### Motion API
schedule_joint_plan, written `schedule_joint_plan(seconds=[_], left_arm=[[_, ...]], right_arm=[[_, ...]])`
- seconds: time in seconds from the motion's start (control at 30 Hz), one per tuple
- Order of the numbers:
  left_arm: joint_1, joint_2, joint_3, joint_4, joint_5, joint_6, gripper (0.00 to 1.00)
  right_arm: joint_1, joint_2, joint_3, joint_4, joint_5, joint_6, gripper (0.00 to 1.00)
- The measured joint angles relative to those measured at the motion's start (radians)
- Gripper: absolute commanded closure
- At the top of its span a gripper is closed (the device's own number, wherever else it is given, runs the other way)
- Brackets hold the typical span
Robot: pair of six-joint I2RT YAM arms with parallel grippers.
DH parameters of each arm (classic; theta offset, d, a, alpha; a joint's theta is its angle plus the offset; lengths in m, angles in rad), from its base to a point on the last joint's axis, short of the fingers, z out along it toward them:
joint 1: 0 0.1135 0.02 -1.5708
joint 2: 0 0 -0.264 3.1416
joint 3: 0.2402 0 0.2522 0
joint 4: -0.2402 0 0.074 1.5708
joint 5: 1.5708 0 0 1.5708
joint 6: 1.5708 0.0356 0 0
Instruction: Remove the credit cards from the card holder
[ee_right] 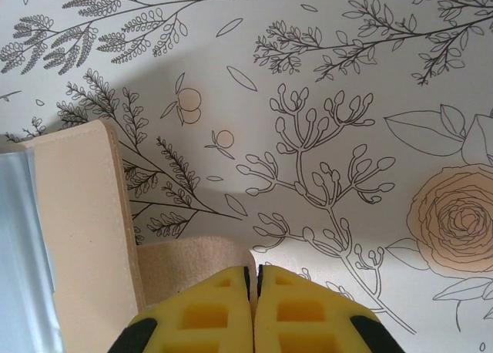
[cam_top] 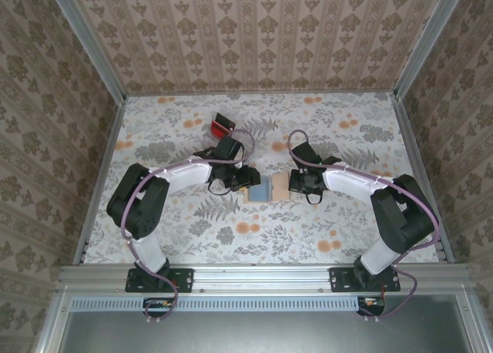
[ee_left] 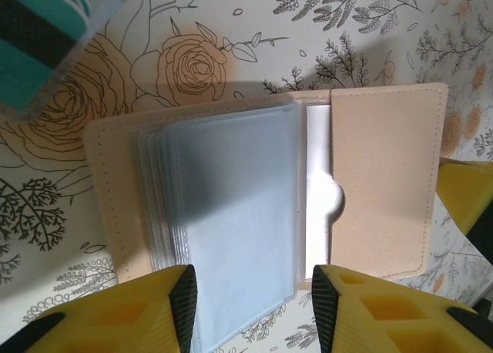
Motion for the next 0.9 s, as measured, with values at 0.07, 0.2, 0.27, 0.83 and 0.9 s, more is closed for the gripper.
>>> schedule_joint_plan(seconds=[0.07, 0.2, 0.27, 0.83, 0.9], left_arm=[[0.000, 0.010, 0.001, 0.000, 0.000, 0.000, 0.53], [0.000, 0.027, 0.001, -0.002, 0.000, 0.000, 0.52], [0.000, 0.031, 0.001, -0.002, 0.000, 0.000, 0.52], [0.000, 0.066, 0.024, 0.012, 0.097, -0.001, 0.56], [0.000, 0.066, 0.024, 0.021, 0.114, 0.000, 0.59]], right_arm=[[0.000, 0.002, 0.000, 0.000, 0.000, 0.000, 0.92], [0.000, 0.006, 0.000, 0.000, 0.000, 0.000, 0.92], [0.000, 0.009, 0.000, -0.001, 0.000, -0.001, 0.93], [0.000, 0.030, 0.001, 0.000, 0.000, -0.003, 0.93], [0.000, 0.030, 0.001, 0.000, 0.000, -0.003, 0.93]])
